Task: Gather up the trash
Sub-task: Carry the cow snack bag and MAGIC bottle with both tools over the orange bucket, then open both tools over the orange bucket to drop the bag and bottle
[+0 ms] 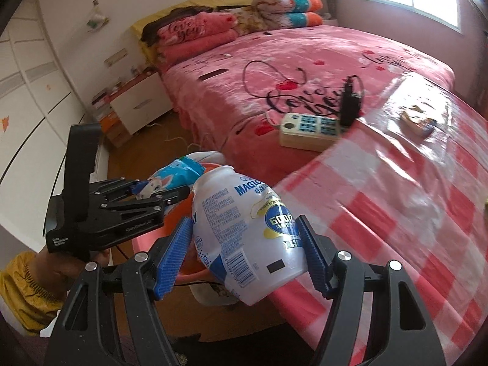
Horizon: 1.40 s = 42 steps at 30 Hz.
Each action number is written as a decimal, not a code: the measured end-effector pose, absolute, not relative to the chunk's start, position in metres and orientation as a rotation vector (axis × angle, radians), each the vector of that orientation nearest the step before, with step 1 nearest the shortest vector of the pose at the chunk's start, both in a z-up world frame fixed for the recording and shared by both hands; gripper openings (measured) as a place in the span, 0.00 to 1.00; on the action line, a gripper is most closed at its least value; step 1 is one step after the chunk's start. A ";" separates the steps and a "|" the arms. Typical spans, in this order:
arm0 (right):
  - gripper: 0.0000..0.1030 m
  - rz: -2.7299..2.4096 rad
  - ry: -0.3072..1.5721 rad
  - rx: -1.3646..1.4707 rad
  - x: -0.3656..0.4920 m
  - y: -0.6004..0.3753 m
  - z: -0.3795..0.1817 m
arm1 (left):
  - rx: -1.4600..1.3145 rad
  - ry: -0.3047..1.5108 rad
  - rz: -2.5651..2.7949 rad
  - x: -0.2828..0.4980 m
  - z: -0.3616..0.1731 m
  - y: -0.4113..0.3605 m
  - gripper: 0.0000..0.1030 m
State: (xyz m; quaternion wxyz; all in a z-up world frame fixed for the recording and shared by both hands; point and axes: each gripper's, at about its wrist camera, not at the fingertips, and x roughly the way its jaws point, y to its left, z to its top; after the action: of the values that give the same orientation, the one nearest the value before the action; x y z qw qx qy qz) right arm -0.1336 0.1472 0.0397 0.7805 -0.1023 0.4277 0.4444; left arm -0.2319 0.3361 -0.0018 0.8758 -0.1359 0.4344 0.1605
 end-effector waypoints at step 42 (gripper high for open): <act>0.86 0.937 0.970 -0.187 -0.119 0.183 0.018 | -0.348 0.996 0.490 -0.239 -0.043 0.380 0.79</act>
State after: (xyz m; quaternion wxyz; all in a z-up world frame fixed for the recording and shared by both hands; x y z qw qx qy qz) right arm -0.1186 0.1826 0.0179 0.7771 -0.0867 0.4483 0.4331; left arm -0.2387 0.3800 -0.0426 0.8354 -0.1645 0.4706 0.2313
